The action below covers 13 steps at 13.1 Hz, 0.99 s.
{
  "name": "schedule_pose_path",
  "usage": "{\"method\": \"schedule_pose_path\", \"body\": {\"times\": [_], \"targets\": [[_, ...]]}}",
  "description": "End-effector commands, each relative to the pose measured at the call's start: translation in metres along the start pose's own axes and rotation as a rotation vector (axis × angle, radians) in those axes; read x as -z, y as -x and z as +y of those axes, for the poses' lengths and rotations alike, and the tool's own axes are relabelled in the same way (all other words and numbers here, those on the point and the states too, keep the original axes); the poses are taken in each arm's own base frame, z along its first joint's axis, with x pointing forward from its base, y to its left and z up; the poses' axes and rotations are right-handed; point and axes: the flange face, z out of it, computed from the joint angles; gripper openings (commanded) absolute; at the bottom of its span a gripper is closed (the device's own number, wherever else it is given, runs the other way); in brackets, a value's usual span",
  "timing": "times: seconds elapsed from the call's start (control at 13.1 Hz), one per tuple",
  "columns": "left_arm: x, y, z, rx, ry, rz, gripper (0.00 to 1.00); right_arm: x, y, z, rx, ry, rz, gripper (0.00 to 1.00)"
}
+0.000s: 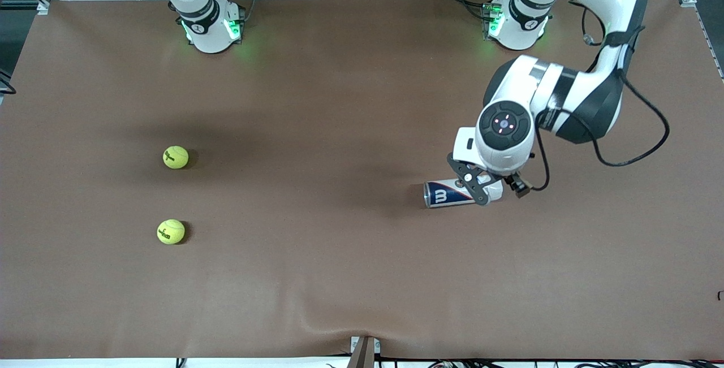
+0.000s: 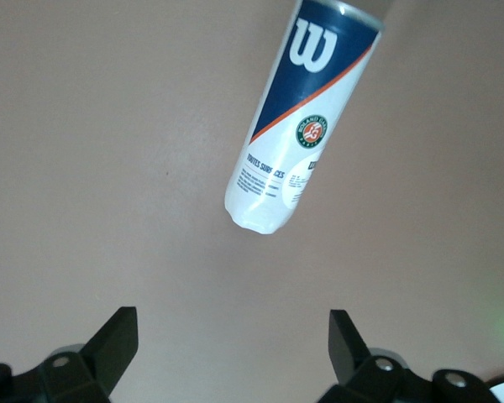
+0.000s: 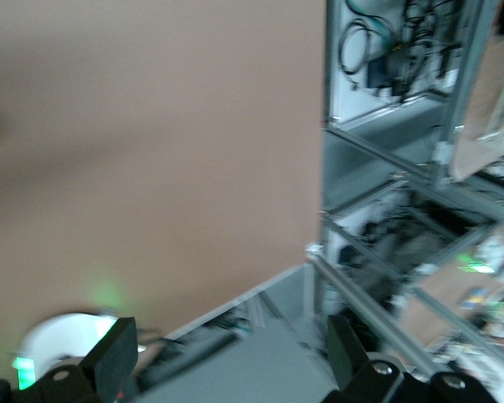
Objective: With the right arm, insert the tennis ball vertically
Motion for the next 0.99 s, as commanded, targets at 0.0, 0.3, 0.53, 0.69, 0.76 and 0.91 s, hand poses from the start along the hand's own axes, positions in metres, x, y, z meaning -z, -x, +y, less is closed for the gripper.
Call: {"method": "schedule_pose_path", "body": {"times": [0.0, 0.3, 0.53, 0.69, 0.76, 0.91], "targets": [[-0.021, -0.007, 0.001, -0.11, -0.038, -0.067, 1.0, 0.026, 0.01, -0.037, -0.135, -0.152, 0.033, 1.0], [-0.043, -0.038, 0.034, -0.226, -0.17, -0.213, 1.0, 0.051, 0.003, -0.079, -0.247, -0.354, 0.11, 1.0], [-0.073, -0.053, 0.035, -0.271, -0.187, -0.25, 1.0, 0.047, -0.009, -0.07, -0.259, -0.424, 0.134, 1.0], [-0.093, -0.059, 0.037, -0.289, -0.178, -0.255, 1.0, 0.052, -0.012, -0.074, -0.254, -0.447, 0.167, 1.0], [-0.102, -0.061, 0.041, -0.303, -0.195, -0.265, 1.0, 0.053, -0.013, -0.078, -0.249, -0.449, 0.178, 1.0], [-0.117, -0.063, 0.045, -0.319, -0.21, -0.277, 1.0, 0.052, -0.013, -0.08, -0.247, -0.451, 0.179, 1.0]]}}
